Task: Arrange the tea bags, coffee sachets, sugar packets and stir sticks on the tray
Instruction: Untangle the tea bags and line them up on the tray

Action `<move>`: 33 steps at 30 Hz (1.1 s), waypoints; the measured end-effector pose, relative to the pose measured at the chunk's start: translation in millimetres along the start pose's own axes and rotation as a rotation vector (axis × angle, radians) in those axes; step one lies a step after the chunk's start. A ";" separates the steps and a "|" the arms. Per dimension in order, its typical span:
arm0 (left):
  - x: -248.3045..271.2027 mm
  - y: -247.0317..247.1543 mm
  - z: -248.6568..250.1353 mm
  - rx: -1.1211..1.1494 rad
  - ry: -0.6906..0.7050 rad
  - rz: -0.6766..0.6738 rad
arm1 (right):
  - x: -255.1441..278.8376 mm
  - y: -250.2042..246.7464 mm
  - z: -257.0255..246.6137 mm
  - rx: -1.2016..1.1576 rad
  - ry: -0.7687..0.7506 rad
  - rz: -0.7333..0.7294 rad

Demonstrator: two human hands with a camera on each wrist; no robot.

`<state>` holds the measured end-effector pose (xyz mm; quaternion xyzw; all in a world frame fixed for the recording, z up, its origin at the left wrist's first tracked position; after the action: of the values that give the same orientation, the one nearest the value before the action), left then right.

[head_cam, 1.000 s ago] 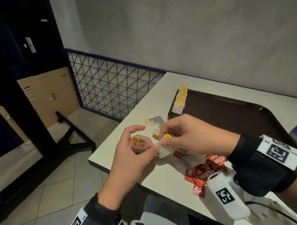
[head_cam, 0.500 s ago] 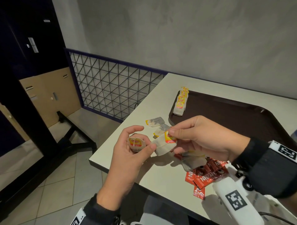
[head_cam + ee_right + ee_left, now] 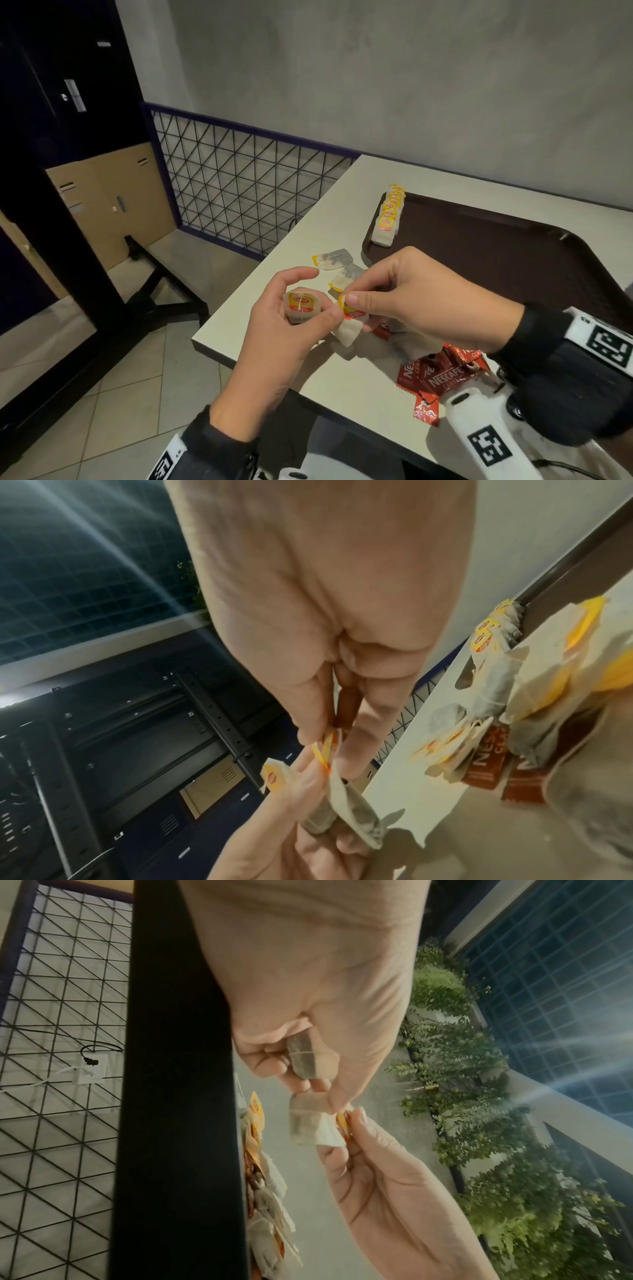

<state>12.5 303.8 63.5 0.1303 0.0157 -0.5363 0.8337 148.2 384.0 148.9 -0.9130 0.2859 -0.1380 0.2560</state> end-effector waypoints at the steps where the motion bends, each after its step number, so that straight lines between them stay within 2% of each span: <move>1: 0.4 -1.1 -0.2 0.001 0.002 0.007 | -1.1 -0.6 0.2 -0.002 -0.004 0.013; 5: 1.3 -1.2 3.4 0.002 0.023 0.019 | -3.7 -3.6 9.1 -0.125 0.045 0.046; 9: -0.3 -2.8 1.3 0.043 0.019 0.039 | -2.8 -1.7 16.3 -0.279 0.095 0.024; 14: -1.0 -5.8 -0.4 0.092 0.015 0.079 | -3.3 4.2 17.6 -0.357 0.106 -0.006; 17: -1.0 -6.9 -0.2 0.080 0.016 0.090 | -3.4 5.7 10.7 -0.313 0.061 0.014; 21: -1.0 -6.1 0.9 0.089 -0.004 0.087 | -2.9 1.9 1.0 -0.127 -0.016 0.059; 29: -1.3 -2.5 1.1 0.160 -0.059 0.077 | -3.4 -5.4 -2.2 0.041 -0.033 0.084; 33: -0.1 -2.7 1.4 0.109 -0.058 0.064 | -3.1 -6.3 -4.0 0.134 -0.038 0.072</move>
<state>9.9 302.5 64.3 0.1605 -0.0420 -0.5130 0.8422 146.9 388.7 155.3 -0.8854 0.3039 -0.1302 0.3267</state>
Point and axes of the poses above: each hand's wrist, its own x-axis away from the middle knuckle, its own y-axis out of the palm, z = x × y, the point moved 7 cm from there along -x, towards the middle knuckle, and after that the axes turned 1 degree about -x, right-handed, at the moved point
